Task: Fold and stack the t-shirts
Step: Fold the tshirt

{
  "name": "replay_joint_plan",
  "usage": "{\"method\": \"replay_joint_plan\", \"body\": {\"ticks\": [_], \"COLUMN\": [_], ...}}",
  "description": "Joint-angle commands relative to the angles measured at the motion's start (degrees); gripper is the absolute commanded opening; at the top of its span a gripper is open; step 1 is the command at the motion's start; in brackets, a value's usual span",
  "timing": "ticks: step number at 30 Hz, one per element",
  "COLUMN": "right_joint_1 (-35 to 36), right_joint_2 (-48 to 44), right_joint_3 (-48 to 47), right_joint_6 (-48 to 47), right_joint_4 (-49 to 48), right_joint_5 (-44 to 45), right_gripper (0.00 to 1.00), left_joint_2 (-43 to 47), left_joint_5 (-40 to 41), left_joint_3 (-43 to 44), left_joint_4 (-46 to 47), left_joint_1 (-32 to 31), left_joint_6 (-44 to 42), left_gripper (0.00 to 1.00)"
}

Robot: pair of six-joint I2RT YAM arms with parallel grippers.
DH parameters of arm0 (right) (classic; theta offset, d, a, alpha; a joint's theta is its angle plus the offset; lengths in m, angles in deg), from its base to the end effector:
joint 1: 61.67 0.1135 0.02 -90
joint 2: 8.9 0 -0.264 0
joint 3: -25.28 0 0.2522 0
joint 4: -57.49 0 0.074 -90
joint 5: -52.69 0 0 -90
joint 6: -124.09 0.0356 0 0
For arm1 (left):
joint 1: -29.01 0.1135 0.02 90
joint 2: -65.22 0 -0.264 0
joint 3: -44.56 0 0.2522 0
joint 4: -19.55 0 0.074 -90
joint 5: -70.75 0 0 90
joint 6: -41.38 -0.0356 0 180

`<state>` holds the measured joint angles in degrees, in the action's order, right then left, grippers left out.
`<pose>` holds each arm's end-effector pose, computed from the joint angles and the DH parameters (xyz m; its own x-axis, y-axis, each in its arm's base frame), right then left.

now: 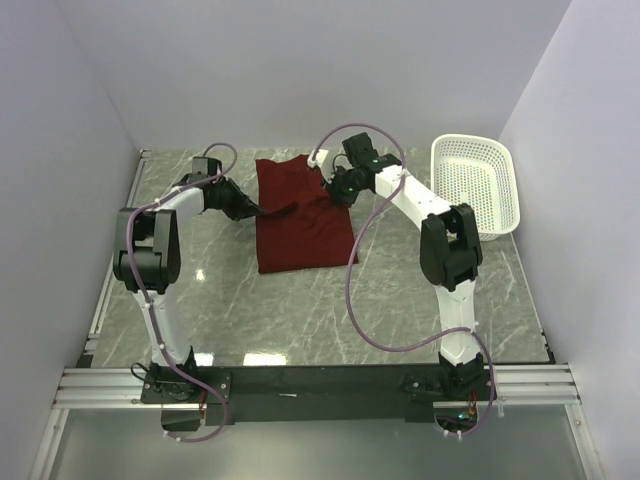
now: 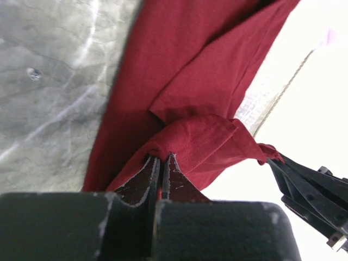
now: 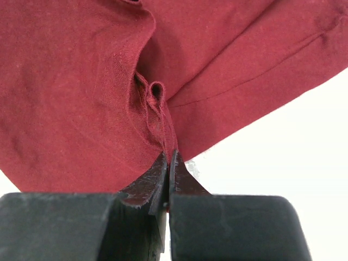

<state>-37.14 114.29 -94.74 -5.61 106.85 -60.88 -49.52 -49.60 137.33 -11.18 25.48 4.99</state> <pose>0.4319 0.2127 0.2359 -0.1711 -0.7216 -0.6708 -0.9243 0.3534 -0.1444 0.4259 -0.0443 0.1756 -0.7598 -0.6491 -0.0360 -0.4263 0.5392 -0.7263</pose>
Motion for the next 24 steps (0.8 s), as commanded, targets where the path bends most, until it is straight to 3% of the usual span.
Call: {"method": "replay_joint_plan", "body": {"ticks": [1, 3, 5, 7, 10, 14, 17, 19, 21, 24], "right_joint_1": [-0.63, -0.72, -0.72, -0.72, -0.72, -0.8, -1.59, -2.82, -3.61, -3.35], "right_joint_2": [1.69, 2.39, 3.63, 4.5, 3.03, -0.14, -1.99, -2.87, -3.57, -4.8], "right_joint_3": [-3.16, -4.04, -5.27, -5.8, -3.44, 1.14, 0.79, -0.7, -0.79, 0.69], "right_joint_6": [1.47, 2.52, 5.05, 8.13, 13.76, 23.77, 24.06, 19.34, 8.8, -5.87], "right_joint_4": [-0.7, -0.79, -0.87, -2.45, -8.22, -13.88, -11.26, -3.05, 6.96, 20.76], "right_joint_5": [0.72, 0.98, 1.86, 3.79, 8.97, 18.37, 14.36, 0.95, -15.62, -23.78], "right_gripper": [0.0, 0.06, 0.22, 0.48, 0.57, 0.6, 0.59, 0.5, 0.46, 0.48], "left_joint_2": [-0.66, -1.45, -2.07, -2.24, 0.03, 5.29, 9.51, 12.33, 17.69, 24.81], "left_joint_5": [-1.29, -1.55, -1.91, -2.61, -1.57, 2.3, 4.07, 3.46, 2.4, 3.97], "left_joint_3": [2.91, 3.61, 4.93, 5.63, 6.07, 7.31, 5.82, 1.1, -4.18, -15.26], "left_joint_4": [1.5, 1.15, 0.71, 1.41, 3.08, 3.35, 2.91, 3.35, 4.48, 2.92], "left_joint_1": [0.37, 0.54, 0.71, 0.98, 1.42, 2.21, 2.21, 2.21, 2.21, 0.29], "left_joint_6": [-1.13, -1.22, -1.22, -1.4, -1.22, -3.32, -6.84, -9.9, -10.88, -13.95], "left_gripper": [0.01, 0.02, 0.24, 0.42, 0.54, 0.59, 0.59, 0.58, 0.58, 0.58]}}
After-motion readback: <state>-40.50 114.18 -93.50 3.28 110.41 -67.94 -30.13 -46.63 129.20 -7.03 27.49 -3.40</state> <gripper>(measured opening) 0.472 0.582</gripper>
